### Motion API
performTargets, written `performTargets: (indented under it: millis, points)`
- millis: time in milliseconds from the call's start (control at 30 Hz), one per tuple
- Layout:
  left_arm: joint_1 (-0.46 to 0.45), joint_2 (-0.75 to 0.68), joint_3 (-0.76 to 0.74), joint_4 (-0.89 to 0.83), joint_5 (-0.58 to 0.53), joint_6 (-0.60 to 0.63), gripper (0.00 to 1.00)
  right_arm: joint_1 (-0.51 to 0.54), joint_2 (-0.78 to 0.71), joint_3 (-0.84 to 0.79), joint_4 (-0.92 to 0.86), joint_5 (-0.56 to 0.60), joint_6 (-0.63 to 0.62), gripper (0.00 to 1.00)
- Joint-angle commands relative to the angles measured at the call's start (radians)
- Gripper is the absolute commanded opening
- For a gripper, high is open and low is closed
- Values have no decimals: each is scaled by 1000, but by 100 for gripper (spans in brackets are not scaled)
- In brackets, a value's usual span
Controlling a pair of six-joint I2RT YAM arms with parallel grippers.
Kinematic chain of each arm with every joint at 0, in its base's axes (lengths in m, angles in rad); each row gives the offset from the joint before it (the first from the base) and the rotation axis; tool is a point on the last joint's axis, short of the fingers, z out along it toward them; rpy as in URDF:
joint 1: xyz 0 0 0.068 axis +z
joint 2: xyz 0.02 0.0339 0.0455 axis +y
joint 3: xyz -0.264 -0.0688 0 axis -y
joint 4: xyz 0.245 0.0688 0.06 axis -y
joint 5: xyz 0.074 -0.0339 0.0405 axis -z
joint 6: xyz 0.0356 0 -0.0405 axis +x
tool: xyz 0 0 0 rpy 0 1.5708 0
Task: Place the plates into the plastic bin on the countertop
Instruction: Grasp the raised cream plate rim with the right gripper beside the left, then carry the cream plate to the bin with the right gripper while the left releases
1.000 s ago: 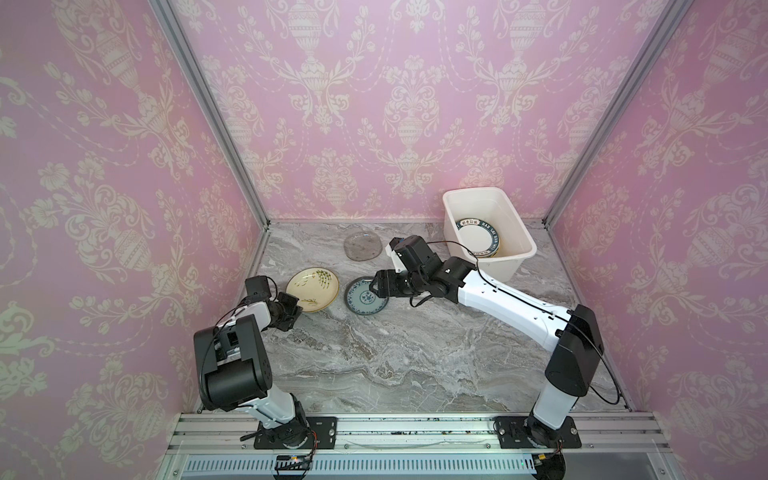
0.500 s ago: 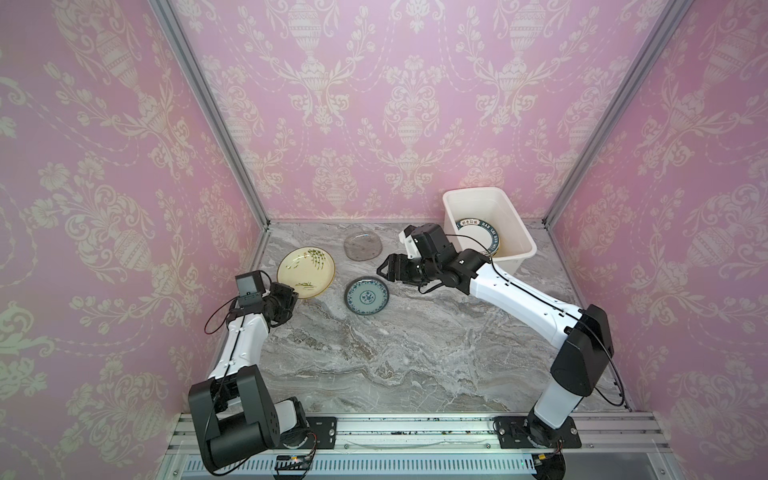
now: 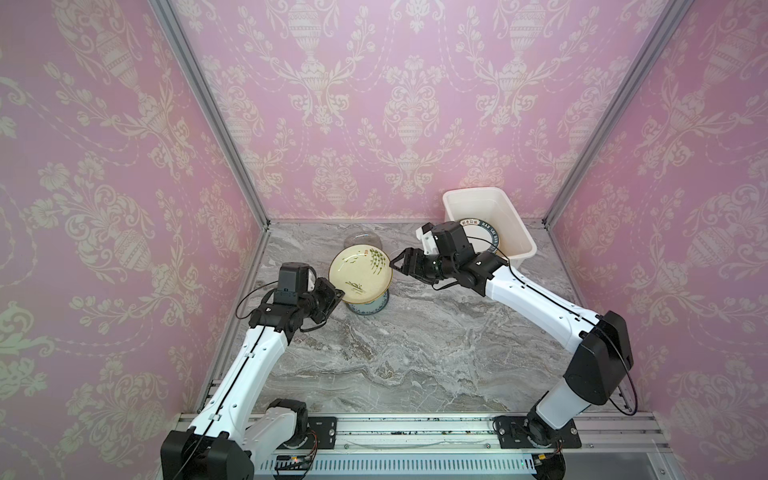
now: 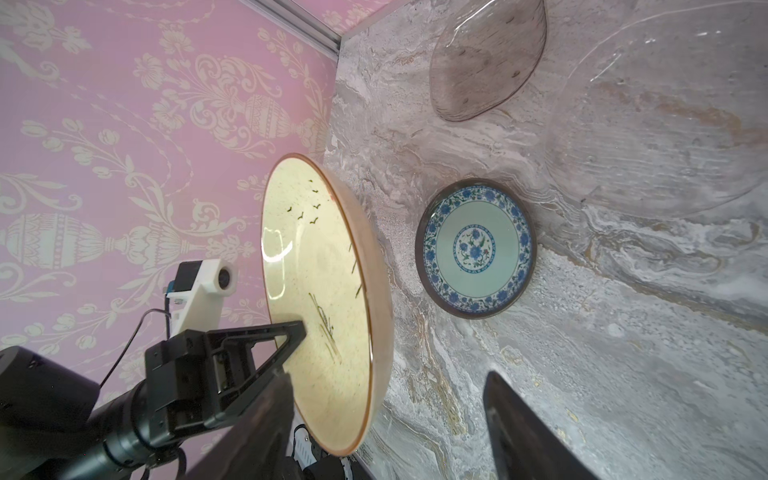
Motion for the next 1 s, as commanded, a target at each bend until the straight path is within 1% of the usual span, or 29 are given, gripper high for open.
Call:
performTargets:
  millis: [0, 100, 167, 233, 333, 400, 500, 733, 767, 867, 967]
  points:
    - [-53, -52, 62, 21, -52, -45, 0, -1, -43, -36, 32, -27, 32, 72]
    - [-92, -57, 69, 27, -61, -67, 0, 0, -52, -59, 46, -38, 41, 68]
    - [-113, -48, 84, 28, -62, -71, 0, -1, -50, -72, 66, -47, 50, 62]
    - [-132, -34, 96, 29, -63, -71, 0, 0, -50, -80, 84, -50, 63, 54]
    - [-156, -7, 115, 38, -60, -70, 0, 0, -50, -93, 125, -46, 83, 39]
    - [-167, 9, 124, 45, -60, -71, 0, 0, -50, -96, 143, -45, 90, 31]
    - [-183, 33, 132, 68, -56, -75, 0, 0, -45, -90, 157, -48, 96, 20]
    - [-208, 70, 161, 87, -53, -80, 0, -1, -54, -76, 160, -35, 102, 1]
    - [-209, 72, 163, 89, -52, -81, 0, -1, -57, -72, 156, -29, 100, 0]
    - [-209, 75, 181, 96, -56, -74, 6, -9, -74, -53, 131, 0, 93, 0]
    - [-209, 71, 209, 110, -68, -58, 27, -28, -97, -27, 91, 33, 86, 0]
